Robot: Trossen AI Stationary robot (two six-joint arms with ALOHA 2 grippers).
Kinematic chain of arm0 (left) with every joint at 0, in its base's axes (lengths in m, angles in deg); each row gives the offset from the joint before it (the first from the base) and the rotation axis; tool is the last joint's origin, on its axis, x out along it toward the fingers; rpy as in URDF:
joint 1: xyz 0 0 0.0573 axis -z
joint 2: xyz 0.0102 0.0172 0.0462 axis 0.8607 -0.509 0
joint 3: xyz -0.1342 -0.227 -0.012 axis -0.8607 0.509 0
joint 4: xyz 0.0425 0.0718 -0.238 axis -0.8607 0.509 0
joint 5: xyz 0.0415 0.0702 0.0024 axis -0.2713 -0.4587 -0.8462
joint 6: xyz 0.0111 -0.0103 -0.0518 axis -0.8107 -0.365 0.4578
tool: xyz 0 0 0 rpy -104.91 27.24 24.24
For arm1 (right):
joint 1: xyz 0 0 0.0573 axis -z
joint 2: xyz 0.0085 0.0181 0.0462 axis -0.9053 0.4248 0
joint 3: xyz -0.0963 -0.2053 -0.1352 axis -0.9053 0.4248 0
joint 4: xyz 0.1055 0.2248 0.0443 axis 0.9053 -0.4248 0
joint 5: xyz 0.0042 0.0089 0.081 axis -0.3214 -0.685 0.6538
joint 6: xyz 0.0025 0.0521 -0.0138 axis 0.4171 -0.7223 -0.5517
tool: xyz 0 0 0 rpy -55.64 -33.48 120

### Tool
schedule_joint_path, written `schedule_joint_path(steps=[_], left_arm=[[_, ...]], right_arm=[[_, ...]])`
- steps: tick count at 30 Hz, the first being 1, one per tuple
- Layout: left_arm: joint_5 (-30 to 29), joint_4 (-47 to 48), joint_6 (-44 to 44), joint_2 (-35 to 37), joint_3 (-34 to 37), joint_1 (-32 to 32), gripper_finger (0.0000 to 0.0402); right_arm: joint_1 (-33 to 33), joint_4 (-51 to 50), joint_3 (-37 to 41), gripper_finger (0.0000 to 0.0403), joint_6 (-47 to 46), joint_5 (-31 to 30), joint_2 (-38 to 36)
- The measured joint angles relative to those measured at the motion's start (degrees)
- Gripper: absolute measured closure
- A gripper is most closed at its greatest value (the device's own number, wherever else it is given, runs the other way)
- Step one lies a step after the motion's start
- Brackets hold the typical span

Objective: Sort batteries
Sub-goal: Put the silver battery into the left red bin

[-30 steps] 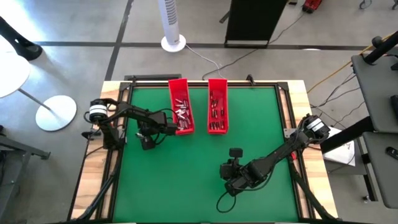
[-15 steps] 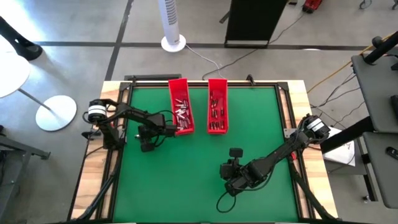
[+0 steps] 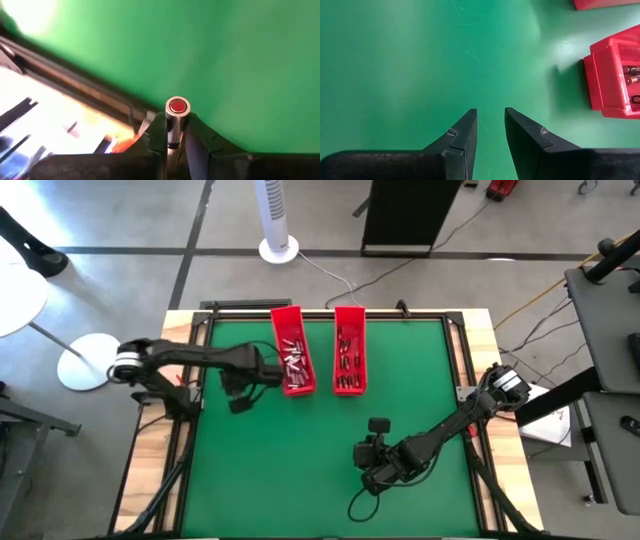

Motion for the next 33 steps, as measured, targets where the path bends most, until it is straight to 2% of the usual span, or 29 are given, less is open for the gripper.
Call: schedule_joint_path(steps=[3, 8, 13, 16, 19, 24, 30, 33], left_arm=[[-2.0, -4.1, 3.5, 2.8, -6.3, 0.1, 0.038], [-4.7, -18.5, 4.3, 5.8, -14.0, 0.1, 0.038], [-4.7, -31.4, 1.9, 6.2, -16.3, 0.1, 0.0375], [-3.9, -36.6, -2.5, 5.5, -15.7, 0.1, 0.0367], [-3.7, -38.3, -5.0, 3.7, -14.9, 0.0, 0.0355], [-6.6, -38.5, -5.0, 0.2, -13.7, -0.3, 0.0328], [-6.7, -38.4, -4.5, -4.8, -13.3, -0.5, 0.0292], [-6.7, -35.7, -4.6, -7.3, -13.4, -0.5, 0.0278]], right_arm=[[0.0, 0.5, 0.0, 0.0316, 0.0, 0.0, 0.0], [0.0, 0.6, 0.0, 0.0329, 0.0, 0.0, 0.0], [0.0, 0.6, 0.0, 0.0333, 0.0, 0.0, 0.0], [0.0, 0.4, 0.0, 0.0331, 0.0, 0.0, 0.0], [0.0, -0.3, 0.1, 0.0322, -0.5, 0.0, 0.0], [0.0, -0.9, 0.3, 0.0304, -1.1, -0.1, 0.0], [0.0, -0.9, 0.3, 0.0285, -0.9, 0.0, 0.0], [0.0, -0.9, 0.4, 0.0278, -0.9, 0.0, 0.0]])
